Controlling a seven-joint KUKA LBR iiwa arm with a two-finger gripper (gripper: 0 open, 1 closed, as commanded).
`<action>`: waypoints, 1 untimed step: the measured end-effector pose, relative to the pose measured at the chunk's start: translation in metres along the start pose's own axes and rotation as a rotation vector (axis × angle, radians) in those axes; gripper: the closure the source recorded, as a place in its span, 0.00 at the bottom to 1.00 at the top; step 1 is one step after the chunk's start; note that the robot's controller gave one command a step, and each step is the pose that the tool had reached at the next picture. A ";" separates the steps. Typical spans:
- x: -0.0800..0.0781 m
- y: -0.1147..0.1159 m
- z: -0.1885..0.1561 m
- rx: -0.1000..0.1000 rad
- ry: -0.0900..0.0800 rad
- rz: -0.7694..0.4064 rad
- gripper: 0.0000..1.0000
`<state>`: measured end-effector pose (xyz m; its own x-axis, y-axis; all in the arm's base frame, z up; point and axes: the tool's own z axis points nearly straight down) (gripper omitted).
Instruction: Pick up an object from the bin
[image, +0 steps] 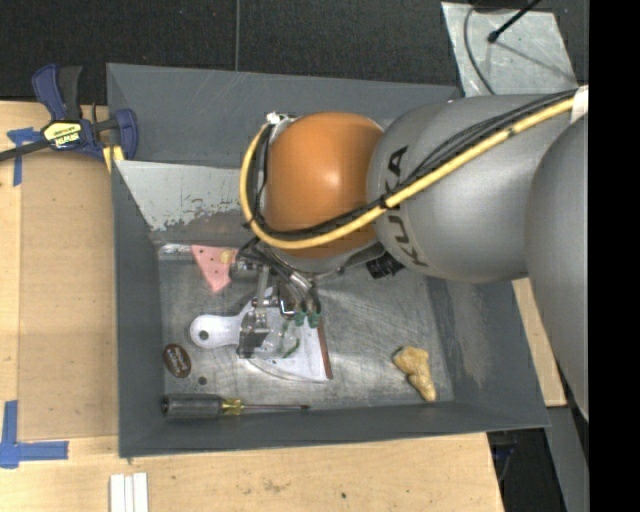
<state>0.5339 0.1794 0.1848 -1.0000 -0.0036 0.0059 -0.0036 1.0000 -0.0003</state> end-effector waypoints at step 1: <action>-0.002 -0.001 -0.005 -0.002 -0.008 0.004 0.00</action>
Offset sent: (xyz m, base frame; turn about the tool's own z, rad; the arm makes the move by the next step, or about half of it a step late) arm 0.0133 -0.0470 -0.1148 -0.1488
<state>0.5359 0.1785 0.1894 -1.0000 0.0001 -0.0023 0.0001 1.0000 0.0014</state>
